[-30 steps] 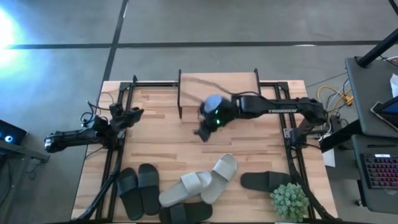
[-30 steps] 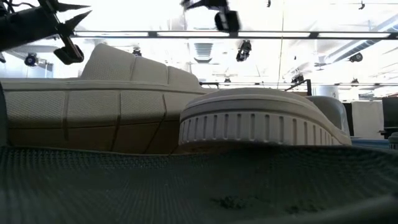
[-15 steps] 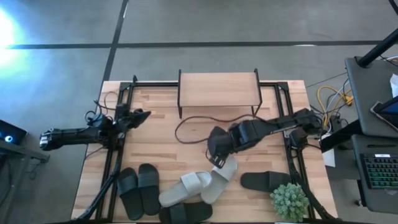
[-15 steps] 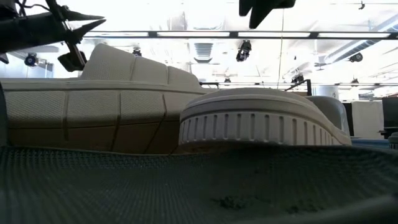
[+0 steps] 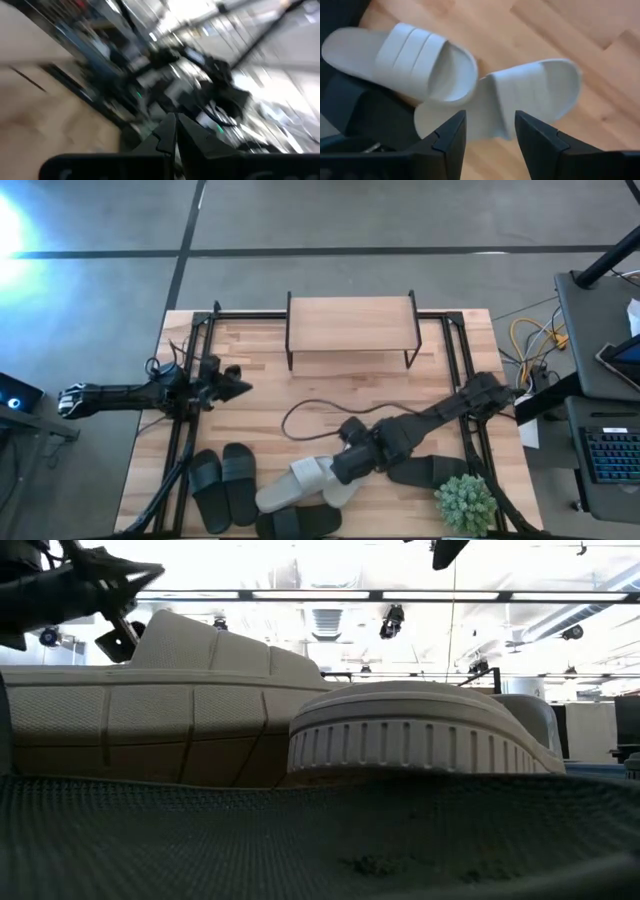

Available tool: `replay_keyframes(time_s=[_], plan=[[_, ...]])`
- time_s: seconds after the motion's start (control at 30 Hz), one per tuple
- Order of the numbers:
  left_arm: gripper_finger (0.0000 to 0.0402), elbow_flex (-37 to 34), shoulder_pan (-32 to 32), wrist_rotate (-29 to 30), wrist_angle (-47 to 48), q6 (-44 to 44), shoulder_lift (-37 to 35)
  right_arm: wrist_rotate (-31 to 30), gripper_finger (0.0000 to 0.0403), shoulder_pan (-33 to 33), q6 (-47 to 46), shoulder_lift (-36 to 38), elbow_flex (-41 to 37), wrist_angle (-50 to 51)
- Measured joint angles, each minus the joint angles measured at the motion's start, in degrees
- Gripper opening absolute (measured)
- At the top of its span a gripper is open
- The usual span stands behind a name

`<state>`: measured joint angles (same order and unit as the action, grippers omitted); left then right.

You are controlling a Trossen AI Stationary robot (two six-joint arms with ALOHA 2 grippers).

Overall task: Pick and place slides into the shelf
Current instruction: Put the gray slide on the shelf

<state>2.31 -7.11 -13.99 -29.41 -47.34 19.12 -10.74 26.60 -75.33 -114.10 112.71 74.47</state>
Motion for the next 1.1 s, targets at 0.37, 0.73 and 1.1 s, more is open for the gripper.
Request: replay_keyframes(time_s=[0.37,0.73,1.1], plan=[[0.0,-0.09,0.04,-10.39,5.68,9.15,0.95,8.59,0.0159,0.32,-3.89,-18.17,22.48,13.9],[0.0,-0.09,0.04,-10.24,12.57,15.53,1.11,10.69,0.0159,4.52,-16.77,-16.77,17.79,12.41],[0.0,-0.09,0.0,-10.02,12.71,16.77,3.04,6.94,0.0159,5.0,-1.91,-20.86,17.75,11.96]])
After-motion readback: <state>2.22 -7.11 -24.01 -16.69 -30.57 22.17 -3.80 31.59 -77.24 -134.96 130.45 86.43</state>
